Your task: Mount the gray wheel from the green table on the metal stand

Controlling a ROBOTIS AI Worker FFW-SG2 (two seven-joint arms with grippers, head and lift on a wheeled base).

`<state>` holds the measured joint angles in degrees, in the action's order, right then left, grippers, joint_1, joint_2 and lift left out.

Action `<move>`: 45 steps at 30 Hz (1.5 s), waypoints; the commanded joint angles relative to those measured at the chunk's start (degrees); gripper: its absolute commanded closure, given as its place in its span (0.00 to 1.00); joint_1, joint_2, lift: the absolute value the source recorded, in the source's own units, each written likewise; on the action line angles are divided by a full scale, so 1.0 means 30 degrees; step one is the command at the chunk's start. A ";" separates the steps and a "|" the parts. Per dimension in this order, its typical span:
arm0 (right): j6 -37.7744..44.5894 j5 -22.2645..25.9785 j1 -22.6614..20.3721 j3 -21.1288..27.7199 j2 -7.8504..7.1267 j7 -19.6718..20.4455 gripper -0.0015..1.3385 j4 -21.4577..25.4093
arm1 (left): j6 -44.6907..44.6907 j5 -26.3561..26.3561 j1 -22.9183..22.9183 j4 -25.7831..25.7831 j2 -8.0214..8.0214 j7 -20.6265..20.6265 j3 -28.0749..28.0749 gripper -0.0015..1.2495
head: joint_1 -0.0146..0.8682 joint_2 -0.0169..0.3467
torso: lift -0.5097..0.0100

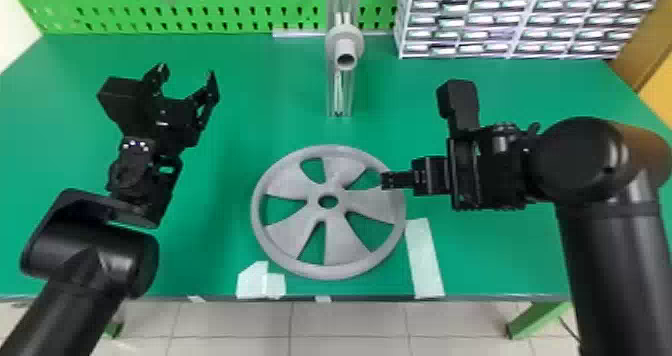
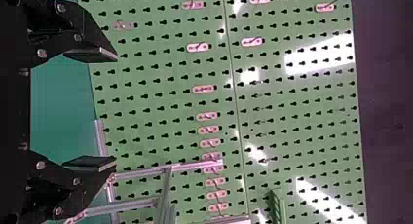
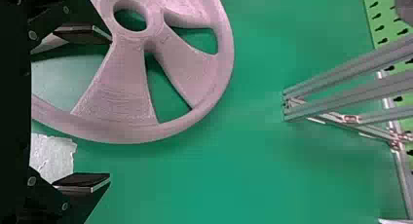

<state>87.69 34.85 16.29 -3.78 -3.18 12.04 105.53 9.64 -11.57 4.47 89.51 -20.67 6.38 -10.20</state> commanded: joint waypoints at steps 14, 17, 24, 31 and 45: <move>-0.0371 0.1040 0.0841 -0.0849 -0.0641 0.0000 0.22 -0.2512 | 0.0099 -0.0039 0.0092 -0.0042 0.0005 0.0012 -0.0145 0.40 | 1.00 0.19 | 0.80; -0.0401 0.0953 0.1046 -0.0967 -0.0523 0.0000 0.23 -0.2922 | 0.0099 -0.0039 0.0092 -0.0042 0.0005 0.0012 -0.0174 0.39 | 1.00 0.19 | 0.80; -0.0430 0.0835 0.1427 -0.1523 -0.0641 0.0000 0.24 -0.3303 | 0.0099 -0.0039 0.0122 -0.0042 0.0005 0.0012 -0.0174 0.39 | 1.00 0.19 | 0.80; -0.0401 0.0748 0.1486 -0.1699 -0.0846 0.0000 0.25 -0.3655 | 0.0128 -0.0039 0.0092 -0.0042 0.0005 0.0041 -0.0145 0.39 | 1.00 0.19 | 0.80; -0.1631 0.0015 0.1867 -0.2109 -0.1256 -0.0088 0.28 -0.4973 | 0.0275 -0.0068 0.0092 -0.0042 0.0005 0.0041 -0.0174 0.39 | 1.00 0.19 | 0.80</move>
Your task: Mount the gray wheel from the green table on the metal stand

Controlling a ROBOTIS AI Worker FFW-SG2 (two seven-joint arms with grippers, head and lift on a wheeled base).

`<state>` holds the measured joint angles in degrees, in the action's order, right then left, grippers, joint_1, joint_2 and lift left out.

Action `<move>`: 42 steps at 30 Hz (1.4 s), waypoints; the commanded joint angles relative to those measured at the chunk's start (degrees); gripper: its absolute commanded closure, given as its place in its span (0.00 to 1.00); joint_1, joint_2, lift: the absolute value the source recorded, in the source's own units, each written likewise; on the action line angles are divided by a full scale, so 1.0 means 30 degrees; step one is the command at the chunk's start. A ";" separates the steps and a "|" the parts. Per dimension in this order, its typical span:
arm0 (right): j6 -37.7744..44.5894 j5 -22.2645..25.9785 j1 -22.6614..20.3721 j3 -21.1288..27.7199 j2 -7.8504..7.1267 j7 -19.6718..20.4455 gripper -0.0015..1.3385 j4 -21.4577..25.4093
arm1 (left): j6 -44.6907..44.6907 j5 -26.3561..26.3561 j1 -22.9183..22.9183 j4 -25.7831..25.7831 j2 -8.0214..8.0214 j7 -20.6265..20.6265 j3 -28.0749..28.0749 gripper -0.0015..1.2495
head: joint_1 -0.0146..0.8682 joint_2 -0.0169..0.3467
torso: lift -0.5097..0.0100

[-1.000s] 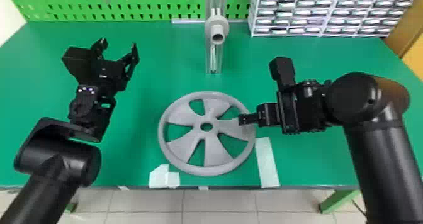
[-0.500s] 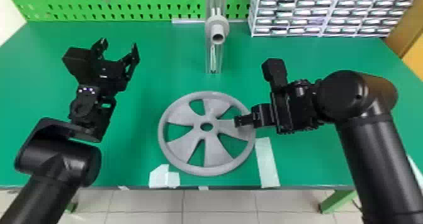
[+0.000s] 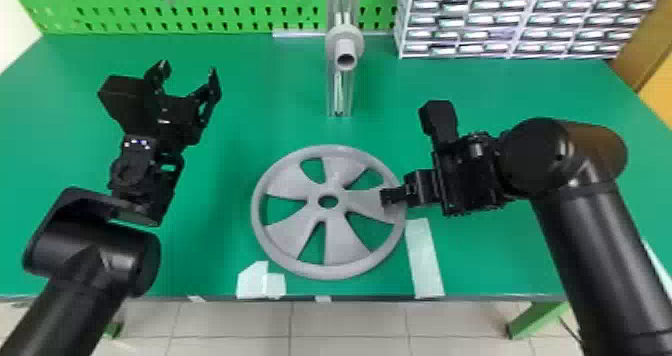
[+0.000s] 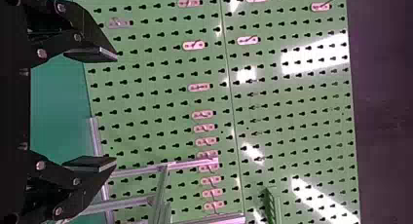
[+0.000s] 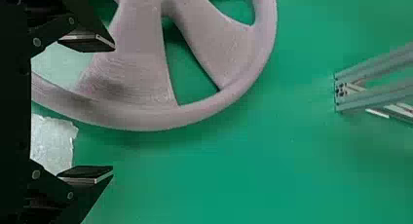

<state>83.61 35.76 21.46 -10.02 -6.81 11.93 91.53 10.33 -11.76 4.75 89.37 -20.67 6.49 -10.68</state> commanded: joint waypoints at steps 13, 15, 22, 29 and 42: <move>-0.2674 -0.5327 0.0932 -0.0938 0.0074 -0.5237 0.28 -0.2149 | 0.0072 -0.0034 -0.0030 0.0005 0.0005 0.0003 -0.0014 0.39 | 1.00 0.19 | 0.80; -0.3201 -0.6059 0.1050 -0.1114 0.0162 -0.6087 0.28 -0.2442 | 0.0072 -0.0063 -0.0030 0.0005 0.0005 0.0003 -0.0014 0.39 | 1.00 0.19 | 0.80; -0.4812 -0.7905 0.1431 -0.1407 0.0338 -0.8548 0.28 -0.3555 | 0.0102 -0.0063 -0.0059 0.0005 0.0005 0.0003 -0.0014 0.39 | 1.00 0.19 | 0.80; -0.6013 -0.8901 0.1841 -0.1729 0.0426 -1.0218 0.29 -0.5137 | 0.0131 -0.0092 -0.0059 0.0005 0.0005 0.0003 -0.0014 0.39 | 1.00 0.19 | 0.80; -0.7859 -1.0541 0.2192 -0.2227 0.0455 -1.2034 0.31 -0.6456 | 0.0160 -0.0092 -0.0059 0.0005 0.0005 0.0032 -0.0044 0.39 | 1.00 0.19 | 0.80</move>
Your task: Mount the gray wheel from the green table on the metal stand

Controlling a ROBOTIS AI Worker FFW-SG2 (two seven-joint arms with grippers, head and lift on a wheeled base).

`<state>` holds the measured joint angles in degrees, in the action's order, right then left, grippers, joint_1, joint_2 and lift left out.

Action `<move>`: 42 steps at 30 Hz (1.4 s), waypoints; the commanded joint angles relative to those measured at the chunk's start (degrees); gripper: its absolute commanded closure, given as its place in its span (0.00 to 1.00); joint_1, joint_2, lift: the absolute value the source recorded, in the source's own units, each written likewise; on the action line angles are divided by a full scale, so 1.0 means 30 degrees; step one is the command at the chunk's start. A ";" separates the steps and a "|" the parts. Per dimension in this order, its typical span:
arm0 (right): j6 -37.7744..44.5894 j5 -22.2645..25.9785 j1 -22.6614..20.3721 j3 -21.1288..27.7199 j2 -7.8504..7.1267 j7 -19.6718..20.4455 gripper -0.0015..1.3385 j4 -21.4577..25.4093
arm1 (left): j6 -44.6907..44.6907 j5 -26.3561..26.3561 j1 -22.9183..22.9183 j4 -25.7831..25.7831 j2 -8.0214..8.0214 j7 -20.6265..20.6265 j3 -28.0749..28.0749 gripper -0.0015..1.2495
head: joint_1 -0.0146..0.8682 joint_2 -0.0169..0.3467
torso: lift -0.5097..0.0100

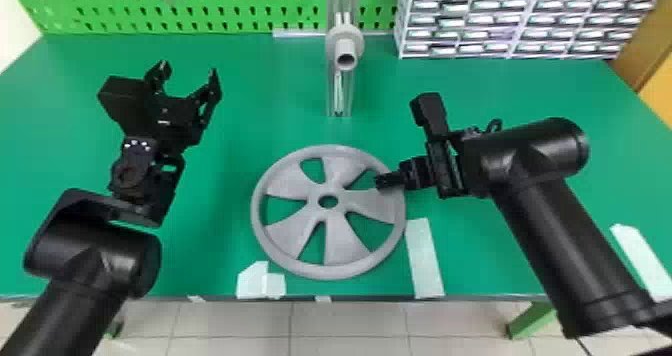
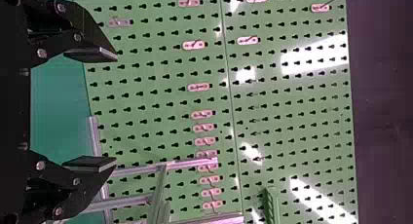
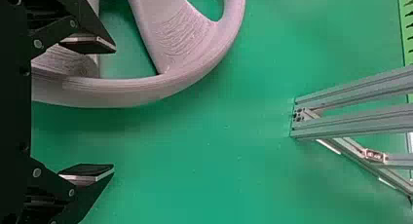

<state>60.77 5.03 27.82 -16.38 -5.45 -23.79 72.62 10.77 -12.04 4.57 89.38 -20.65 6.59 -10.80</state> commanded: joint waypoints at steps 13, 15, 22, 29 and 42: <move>-0.1331 -0.0446 0.0074 -0.0020 0.0000 -0.0655 0.50 -0.0740 | 0.0044 0.0000 0.0000 0.0000 0.0000 0.0000 -0.0003 0.39 | 1.00 0.19 | 0.80; -0.1683 -0.0504 0.0074 -0.0049 0.0000 -0.0889 0.50 -0.0945 | 0.0044 0.0000 0.0000 0.0000 0.0000 0.0000 -0.0003 0.39 | 1.00 0.19 | 0.80; -0.2298 -0.0856 0.0074 -0.0049 0.0000 -0.1358 0.66 -0.1179 | 0.0044 0.0000 0.0000 0.0000 0.0000 0.0000 -0.0003 0.39 | 1.00 0.19 | 0.80; -0.2356 -0.1061 0.0015 -0.0049 0.0000 -0.1358 0.80 -0.0974 | 0.0044 -0.0030 -0.0058 0.0000 0.0000 0.0000 -0.0032 0.39 | 1.00 0.19 | 0.80; -0.1390 -0.3112 -0.0571 0.0273 0.0030 -0.1300 0.80 0.1399 | 0.0044 -0.0030 -0.0146 0.0000 0.0000 0.0000 -0.0003 0.40 | 1.00 0.19 | 0.80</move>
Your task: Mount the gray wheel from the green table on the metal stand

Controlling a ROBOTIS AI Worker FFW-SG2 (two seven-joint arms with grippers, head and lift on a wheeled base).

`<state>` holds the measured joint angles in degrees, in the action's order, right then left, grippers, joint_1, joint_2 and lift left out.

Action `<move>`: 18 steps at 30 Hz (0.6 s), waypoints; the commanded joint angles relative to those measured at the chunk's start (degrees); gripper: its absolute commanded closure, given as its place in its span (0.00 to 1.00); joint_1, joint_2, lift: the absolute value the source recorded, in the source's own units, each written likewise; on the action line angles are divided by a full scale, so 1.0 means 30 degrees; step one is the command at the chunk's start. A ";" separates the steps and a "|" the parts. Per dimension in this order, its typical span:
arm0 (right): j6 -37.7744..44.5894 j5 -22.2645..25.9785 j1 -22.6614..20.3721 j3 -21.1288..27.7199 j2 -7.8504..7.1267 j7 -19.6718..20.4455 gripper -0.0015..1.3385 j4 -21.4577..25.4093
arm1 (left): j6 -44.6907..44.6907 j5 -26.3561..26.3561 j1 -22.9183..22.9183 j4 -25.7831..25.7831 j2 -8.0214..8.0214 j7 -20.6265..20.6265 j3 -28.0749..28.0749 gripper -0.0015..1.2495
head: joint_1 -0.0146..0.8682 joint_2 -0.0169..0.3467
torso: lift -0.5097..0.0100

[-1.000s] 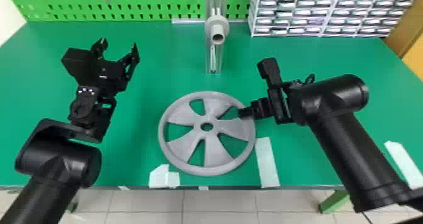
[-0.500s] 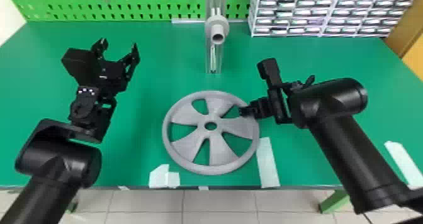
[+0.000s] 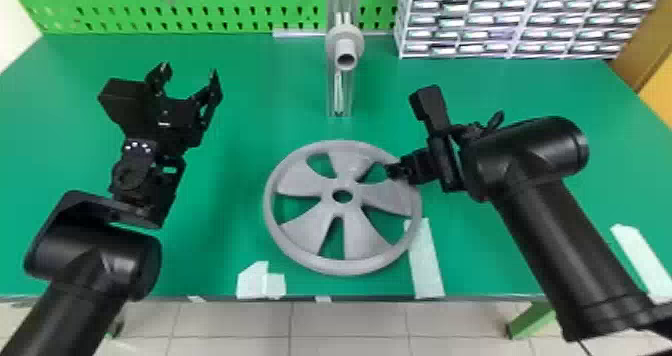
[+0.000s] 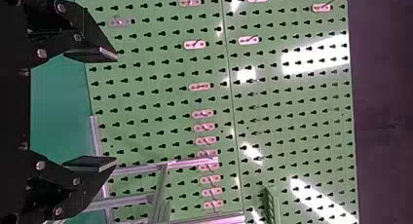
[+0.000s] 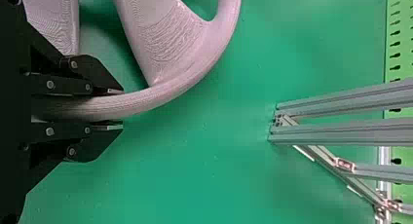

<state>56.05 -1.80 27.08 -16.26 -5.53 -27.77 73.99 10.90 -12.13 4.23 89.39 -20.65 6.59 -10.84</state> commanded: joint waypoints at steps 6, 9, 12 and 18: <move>-0.0022 -0.1215 -0.1235 0.0761 0.0261 0.1142 0.80 0.2523 | -0.0001 -0.0147 -0.0093 -0.0001 0.0000 0.0118 0.0038 0.40 | 1.00 0.19 | 0.80; -0.0784 -0.1508 -0.1791 0.1201 0.0437 0.1259 0.80 0.3109 | -0.0001 -0.0176 -0.0122 0.0028 0.0000 0.0177 0.0038 0.39 | 1.00 0.19 | 0.80; -0.1575 -0.1508 -0.2436 0.1464 0.0612 0.1845 0.80 0.3900 | -0.0001 -0.0235 -0.0152 0.0028 0.0000 0.0264 0.0038 0.40 | 1.00 0.19 | 0.80; -0.1692 -0.1742 -0.4018 0.1552 0.0818 0.3310 0.80 0.6683 | -0.0001 -0.0293 -0.0181 0.0057 0.0000 0.0440 0.0038 0.40 | 1.00 0.19 | 0.80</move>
<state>50.96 -6.71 17.95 -11.71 -3.39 -19.43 88.78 10.90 -12.93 3.71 89.51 -20.65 7.75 -10.72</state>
